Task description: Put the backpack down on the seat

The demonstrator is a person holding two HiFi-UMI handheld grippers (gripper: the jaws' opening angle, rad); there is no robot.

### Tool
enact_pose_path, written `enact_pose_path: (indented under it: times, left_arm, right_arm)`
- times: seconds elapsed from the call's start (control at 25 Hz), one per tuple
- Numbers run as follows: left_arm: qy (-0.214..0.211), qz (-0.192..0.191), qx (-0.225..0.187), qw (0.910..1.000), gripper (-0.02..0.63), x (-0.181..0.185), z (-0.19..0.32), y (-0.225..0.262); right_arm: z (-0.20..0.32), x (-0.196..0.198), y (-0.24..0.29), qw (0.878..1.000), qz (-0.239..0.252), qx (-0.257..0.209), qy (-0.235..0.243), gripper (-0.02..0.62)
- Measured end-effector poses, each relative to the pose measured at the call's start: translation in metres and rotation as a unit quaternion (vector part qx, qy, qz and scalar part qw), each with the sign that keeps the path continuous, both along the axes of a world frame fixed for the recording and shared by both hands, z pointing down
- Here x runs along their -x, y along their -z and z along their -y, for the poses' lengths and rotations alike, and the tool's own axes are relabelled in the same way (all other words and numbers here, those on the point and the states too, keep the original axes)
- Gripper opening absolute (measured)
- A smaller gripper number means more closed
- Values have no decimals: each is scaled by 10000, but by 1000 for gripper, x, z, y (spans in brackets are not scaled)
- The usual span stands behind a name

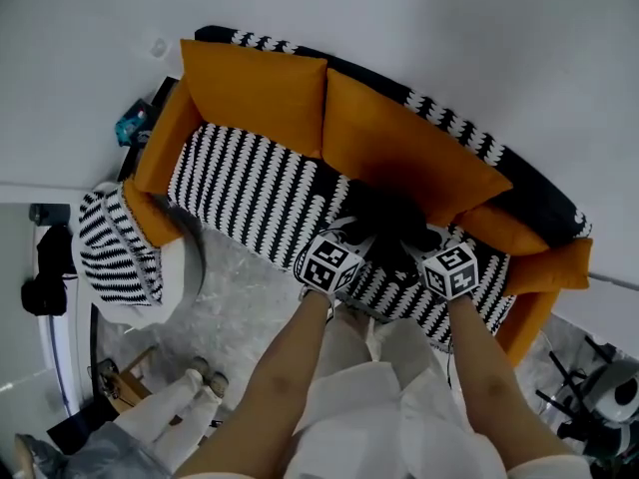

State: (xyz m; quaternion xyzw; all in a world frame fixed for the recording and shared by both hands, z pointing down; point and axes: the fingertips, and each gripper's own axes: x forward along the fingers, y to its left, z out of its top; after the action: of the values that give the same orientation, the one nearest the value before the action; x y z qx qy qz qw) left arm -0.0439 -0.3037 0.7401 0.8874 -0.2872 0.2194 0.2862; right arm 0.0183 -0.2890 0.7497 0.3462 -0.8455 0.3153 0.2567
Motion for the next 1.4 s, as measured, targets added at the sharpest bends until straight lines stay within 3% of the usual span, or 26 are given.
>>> enact_pose_path:
  times: [0.4,0.8,1.16,1.4]
  left_arm:
    - [-2,297,85,9995,110,4,-7,-6]
    - [237,635,74,9977,163,26,-14,1]
    - [500,503,-295,9970,161,46,-10,42]
    - [613,172,-580,9963,160,48,-7,86]
  right_arm:
    - [-7,-4,-2,9996,-266,114,28,189]
    - [-11,-12,16,9993,-371,49,-90,212]
    - [-10,-24,53,9987,-162,-257,-403,212]
    - [-12,-28,91,9970,74,-523,-572,207]
